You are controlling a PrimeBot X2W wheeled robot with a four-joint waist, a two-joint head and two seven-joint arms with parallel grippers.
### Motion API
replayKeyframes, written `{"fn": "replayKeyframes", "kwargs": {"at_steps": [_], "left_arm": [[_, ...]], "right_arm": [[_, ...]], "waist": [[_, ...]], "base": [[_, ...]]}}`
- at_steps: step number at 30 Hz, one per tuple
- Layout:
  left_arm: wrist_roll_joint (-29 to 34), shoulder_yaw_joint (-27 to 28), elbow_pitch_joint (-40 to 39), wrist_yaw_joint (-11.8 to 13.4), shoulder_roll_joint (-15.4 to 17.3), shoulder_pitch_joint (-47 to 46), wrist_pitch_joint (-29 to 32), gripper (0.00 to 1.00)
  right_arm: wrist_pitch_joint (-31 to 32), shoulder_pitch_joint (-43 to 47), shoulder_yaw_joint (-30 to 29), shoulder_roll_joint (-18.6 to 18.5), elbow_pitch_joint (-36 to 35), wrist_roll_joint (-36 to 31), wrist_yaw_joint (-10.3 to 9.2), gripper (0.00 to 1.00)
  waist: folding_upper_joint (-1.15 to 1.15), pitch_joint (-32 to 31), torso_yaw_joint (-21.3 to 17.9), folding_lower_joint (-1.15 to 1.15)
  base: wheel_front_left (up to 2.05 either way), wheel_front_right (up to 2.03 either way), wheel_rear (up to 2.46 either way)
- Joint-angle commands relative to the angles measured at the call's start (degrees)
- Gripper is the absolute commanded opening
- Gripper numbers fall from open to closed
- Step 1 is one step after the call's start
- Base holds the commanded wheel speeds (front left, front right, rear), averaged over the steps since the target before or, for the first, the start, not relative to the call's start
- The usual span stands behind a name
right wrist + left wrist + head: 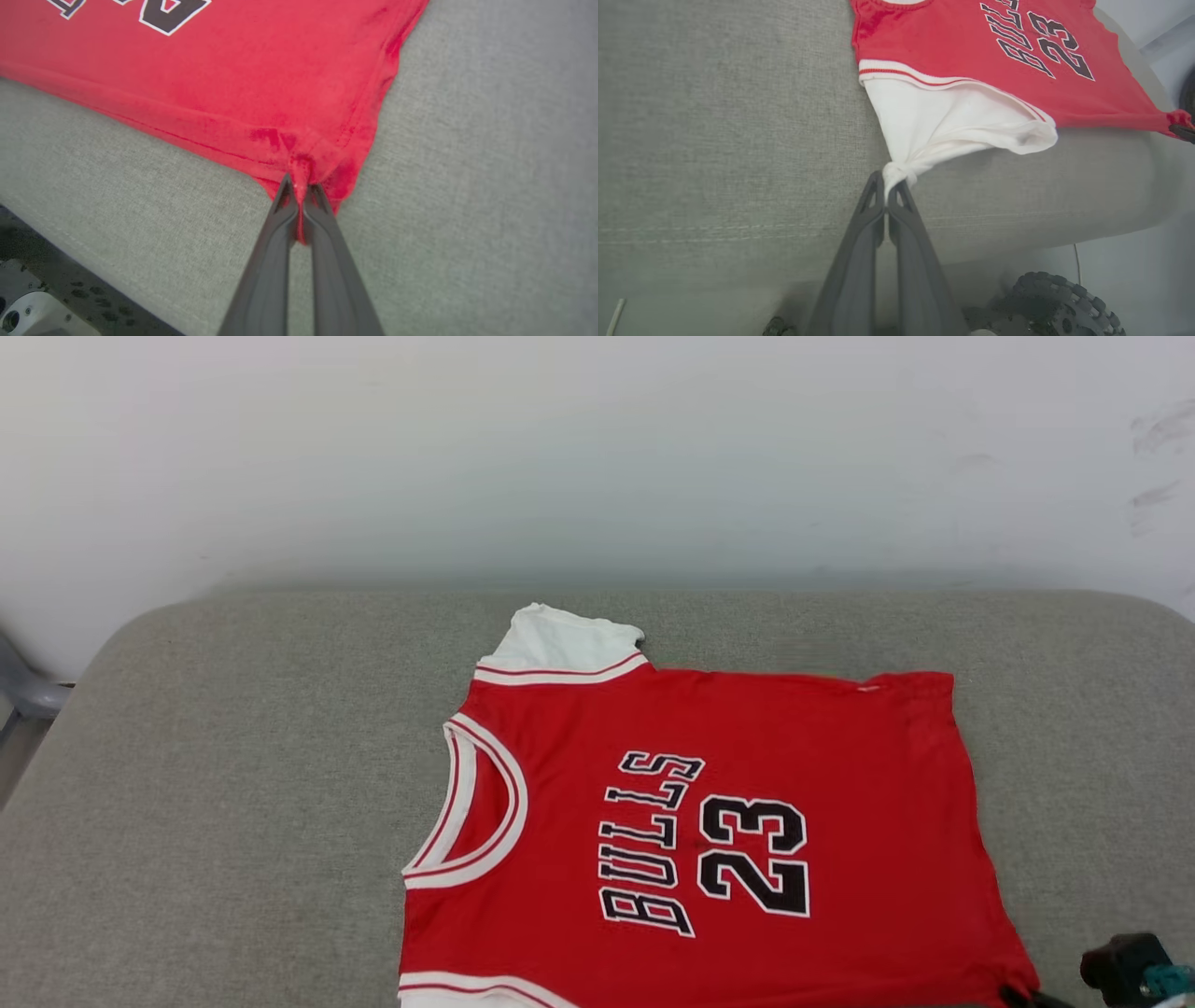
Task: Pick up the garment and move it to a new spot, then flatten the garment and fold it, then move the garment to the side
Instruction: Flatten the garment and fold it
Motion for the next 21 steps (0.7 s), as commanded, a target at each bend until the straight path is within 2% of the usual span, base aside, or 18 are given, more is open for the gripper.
{"fn": "replayKeyframes", "kwargs": {"at_steps": [1,5,12,21], "left_arm": [[-0.1,0.1,-0.2,-0.2,0.7,0.9,0.3,0.0],[1.2,-0.4,-0.6,0.8,1.4,1.3,0.2,0.0],[5.5,-1.7,1.2,-0.8,-0.7,-5.7,-1.0,0.0],[9.1,-1.2,5.4,-4.1,-1.3,-16.6,-2.1,0.0]], "right_arm": [[0.4,1.5,-0.7,-0.3,-0.6,0.0,-0.1,0.0],[3.0,5.4,-4.1,0.1,-4.2,-0.6,-0.1,0.0],[5.8,7.6,-9.5,2.3,-8.3,-2.6,-0.09,0.0],[7.8,7.3,-15.4,4.1,-12.2,-3.7,-0.09,0.0]], "waist": [[-0.01,-0.1,0.0,0.01],[-0.01,0.0,0.2,0.01],[-0.01,0.8,0.6,0.01],[-0.01,3.8,-1.0,0.01]], "base": [[0.0,0.0,0.0],[0.0,0.0,0.0],[0.0,0.0,0.0],[0.0,0.0,0.0]]}}
